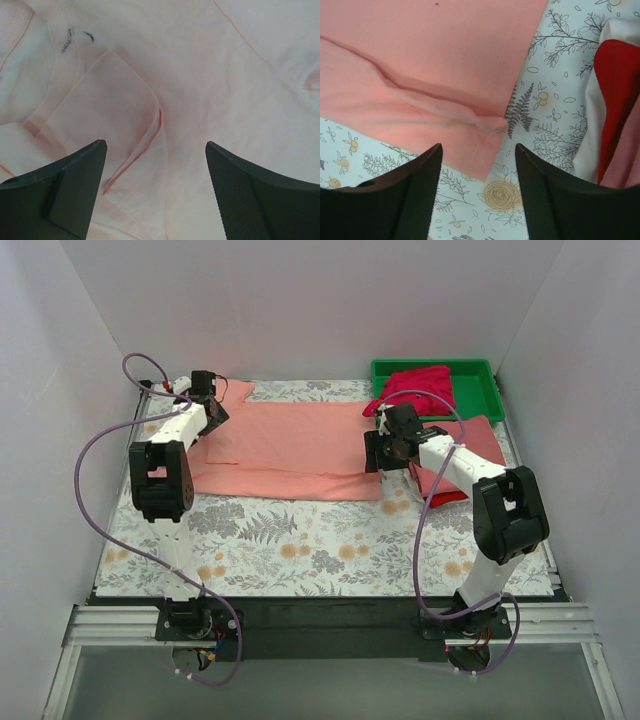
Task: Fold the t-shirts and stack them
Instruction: Fold the tshirt
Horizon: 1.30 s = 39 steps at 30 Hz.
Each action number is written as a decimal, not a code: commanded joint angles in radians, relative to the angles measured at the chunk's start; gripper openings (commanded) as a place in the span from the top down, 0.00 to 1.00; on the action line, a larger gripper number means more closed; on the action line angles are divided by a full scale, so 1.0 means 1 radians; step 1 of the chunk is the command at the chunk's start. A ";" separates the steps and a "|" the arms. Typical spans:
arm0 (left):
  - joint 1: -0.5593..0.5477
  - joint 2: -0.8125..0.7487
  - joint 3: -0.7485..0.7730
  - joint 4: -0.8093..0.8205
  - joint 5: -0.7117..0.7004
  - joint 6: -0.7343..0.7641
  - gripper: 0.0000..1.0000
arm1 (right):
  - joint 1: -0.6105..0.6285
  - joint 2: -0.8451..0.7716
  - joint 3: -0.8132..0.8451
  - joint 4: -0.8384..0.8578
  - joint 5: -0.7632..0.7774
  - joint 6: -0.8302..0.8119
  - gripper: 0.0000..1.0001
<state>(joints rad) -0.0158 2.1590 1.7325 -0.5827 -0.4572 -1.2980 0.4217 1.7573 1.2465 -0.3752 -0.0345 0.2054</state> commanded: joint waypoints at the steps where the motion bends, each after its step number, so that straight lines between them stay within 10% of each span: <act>1: -0.010 -0.178 -0.056 0.020 0.009 0.013 0.18 | 0.028 -0.064 0.018 -0.014 -0.056 -0.018 0.30; 9: 0.014 -0.304 -0.310 0.060 0.064 -0.124 0.15 | 0.146 -0.050 0.007 0.029 -0.128 -0.015 0.02; 25: 0.209 -0.229 -0.456 0.058 0.158 -0.219 0.15 | 0.032 0.275 0.266 0.036 -0.130 0.043 0.02; 39: 0.221 -0.405 -0.694 0.052 0.135 -0.279 0.15 | 0.046 0.073 0.186 0.039 -0.070 0.006 0.02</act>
<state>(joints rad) 0.1967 1.8011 1.1172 -0.4477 -0.3054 -1.5517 0.4679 1.9308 1.3960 -0.3450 -0.1589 0.2371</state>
